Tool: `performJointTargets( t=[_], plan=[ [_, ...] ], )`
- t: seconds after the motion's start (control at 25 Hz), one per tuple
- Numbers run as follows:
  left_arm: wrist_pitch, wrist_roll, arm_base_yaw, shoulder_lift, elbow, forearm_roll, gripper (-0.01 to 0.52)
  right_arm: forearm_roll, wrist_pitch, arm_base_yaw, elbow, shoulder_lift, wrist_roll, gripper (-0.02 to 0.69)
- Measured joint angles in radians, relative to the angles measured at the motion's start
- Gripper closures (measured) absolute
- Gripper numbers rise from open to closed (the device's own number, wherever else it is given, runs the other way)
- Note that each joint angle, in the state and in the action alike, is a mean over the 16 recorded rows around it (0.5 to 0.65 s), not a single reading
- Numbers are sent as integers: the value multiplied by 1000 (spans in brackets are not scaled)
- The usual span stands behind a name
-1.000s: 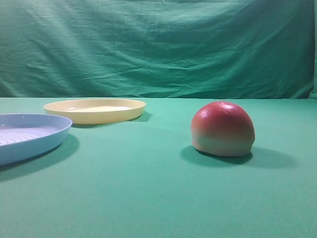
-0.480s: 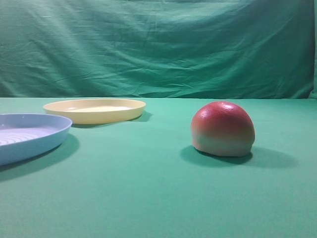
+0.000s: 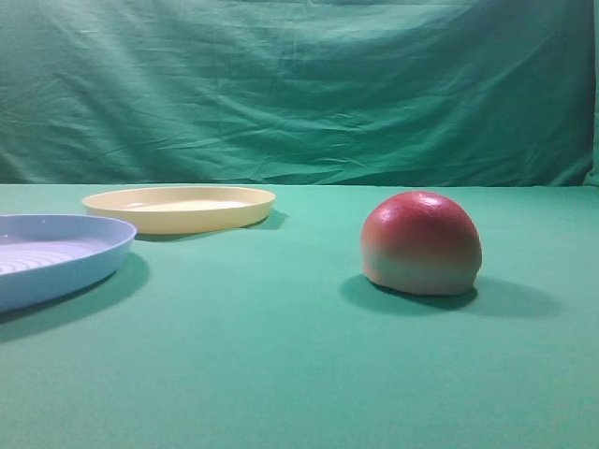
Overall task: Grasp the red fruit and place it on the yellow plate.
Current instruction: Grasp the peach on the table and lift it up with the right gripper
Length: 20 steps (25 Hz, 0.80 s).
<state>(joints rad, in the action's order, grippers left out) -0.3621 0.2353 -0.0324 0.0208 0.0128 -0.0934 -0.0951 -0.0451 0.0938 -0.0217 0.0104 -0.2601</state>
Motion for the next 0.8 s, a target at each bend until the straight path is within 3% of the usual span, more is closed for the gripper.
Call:
performJointTargets(
  t=[0.2,0.36,0.8],
  plan=[
    [0,0,0,0,0,0,514,8,99,0,57,-23,-63,665],
    [0,0,0,0,0,0,514,-13,71,0,143,-86,-70,665],
    [0,0,0,0,0,0,514,-29,-418,13,481,-464,35,665]
  ],
)
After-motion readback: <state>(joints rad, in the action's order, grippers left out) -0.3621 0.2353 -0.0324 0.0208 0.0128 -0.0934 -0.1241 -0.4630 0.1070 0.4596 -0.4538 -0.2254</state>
